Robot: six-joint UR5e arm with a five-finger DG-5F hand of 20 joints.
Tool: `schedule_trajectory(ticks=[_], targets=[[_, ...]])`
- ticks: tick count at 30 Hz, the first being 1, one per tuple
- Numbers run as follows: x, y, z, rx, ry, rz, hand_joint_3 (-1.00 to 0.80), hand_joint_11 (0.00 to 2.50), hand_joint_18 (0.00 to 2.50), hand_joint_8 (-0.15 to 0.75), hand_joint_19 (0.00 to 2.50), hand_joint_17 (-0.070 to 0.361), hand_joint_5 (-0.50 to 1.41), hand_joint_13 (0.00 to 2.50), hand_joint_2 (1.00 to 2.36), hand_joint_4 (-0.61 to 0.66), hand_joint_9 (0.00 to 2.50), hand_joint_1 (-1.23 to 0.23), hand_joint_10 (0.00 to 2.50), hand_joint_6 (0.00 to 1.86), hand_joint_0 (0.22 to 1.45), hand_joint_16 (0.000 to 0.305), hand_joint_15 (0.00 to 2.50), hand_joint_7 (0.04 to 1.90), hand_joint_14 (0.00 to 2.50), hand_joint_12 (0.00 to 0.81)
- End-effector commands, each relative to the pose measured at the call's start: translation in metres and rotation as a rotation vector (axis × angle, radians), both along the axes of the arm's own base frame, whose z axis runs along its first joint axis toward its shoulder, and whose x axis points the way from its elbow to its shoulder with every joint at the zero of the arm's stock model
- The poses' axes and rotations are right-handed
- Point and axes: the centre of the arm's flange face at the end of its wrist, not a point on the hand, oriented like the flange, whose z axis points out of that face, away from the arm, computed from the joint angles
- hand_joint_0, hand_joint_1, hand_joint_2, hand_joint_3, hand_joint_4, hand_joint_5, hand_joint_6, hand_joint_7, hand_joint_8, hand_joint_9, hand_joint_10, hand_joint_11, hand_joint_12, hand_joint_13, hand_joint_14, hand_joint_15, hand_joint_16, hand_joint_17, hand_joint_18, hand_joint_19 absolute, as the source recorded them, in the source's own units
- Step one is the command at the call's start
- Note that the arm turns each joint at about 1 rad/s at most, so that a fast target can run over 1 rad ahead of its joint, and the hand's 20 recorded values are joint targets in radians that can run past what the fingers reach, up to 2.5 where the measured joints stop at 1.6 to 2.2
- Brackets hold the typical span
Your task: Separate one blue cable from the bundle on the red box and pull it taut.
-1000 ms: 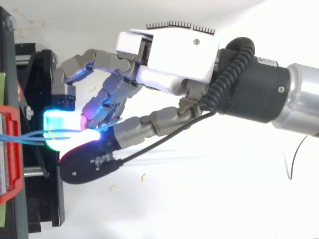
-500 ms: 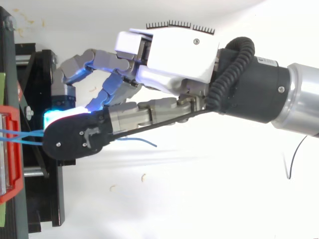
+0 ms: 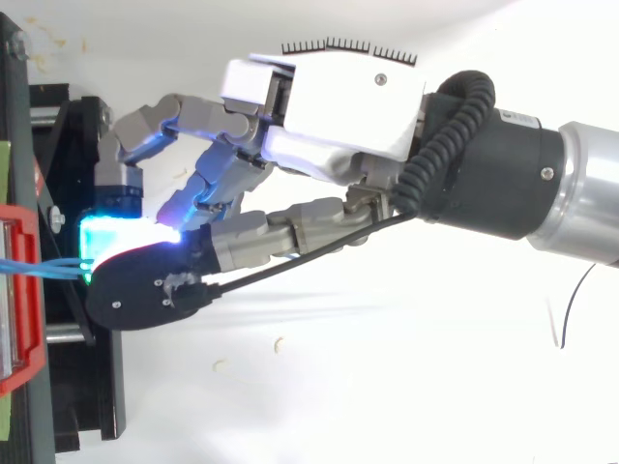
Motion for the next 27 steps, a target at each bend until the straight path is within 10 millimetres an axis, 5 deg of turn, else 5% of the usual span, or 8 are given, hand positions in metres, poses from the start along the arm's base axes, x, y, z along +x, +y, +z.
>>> schedule_trajectory(ticks=[1, 13, 27], targets=[[0.0001, -0.0001, 0.0003, 0.000, -0.001, -0.001, -0.18, 0.69, 0.96, 0.355, 0.46, 0.111, -0.19, 0.88, 1.02, 0.06, 0.91, -0.91, 0.02, 0.88, 0.66, 0.049, 0.42, 1.02, 0.01, 0.418], [0.0001, 0.0001, 0.0008, 0.000, 0.001, 0.001, -0.46, 0.70, 0.96, 0.349, 0.44, 0.108, -0.19, 0.89, 1.00, 0.10, 0.91, -0.93, 0.01, 0.88, 0.68, 0.048, 0.43, 1.00, 0.01, 0.412], [-0.0002, 0.0002, 0.0005, 0.000, 0.004, 0.002, -0.43, 0.69, 0.98, 0.383, 0.49, 0.114, -0.14, 0.93, 1.01, 0.15, 1.01, -0.63, 0.02, 0.83, 0.55, 0.051, 0.44, 1.08, 0.01, 0.433]])
